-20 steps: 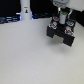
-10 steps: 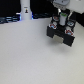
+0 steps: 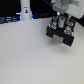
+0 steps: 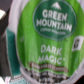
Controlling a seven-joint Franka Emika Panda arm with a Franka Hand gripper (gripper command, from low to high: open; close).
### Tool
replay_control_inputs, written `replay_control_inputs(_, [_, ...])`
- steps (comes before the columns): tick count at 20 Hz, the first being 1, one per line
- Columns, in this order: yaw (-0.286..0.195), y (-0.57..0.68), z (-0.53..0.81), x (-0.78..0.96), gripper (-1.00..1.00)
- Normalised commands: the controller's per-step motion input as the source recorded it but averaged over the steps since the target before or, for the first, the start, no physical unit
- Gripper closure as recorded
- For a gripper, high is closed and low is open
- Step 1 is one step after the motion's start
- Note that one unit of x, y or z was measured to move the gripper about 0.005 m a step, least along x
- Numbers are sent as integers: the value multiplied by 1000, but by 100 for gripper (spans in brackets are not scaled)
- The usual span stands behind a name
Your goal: Open the kcup holder, insert the kcup into the holder, and close the kcup holder
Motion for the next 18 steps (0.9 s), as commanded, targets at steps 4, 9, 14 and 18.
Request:
replay_control_inputs(4, [35, 67, -141, -4, 100])
replay_control_inputs(9, [39, 91, -145, 8, 100])
replay_control_inputs(14, [42, 100, -113, 2, 100])
replay_control_inputs(18, [40, 124, -101, 16, 100])
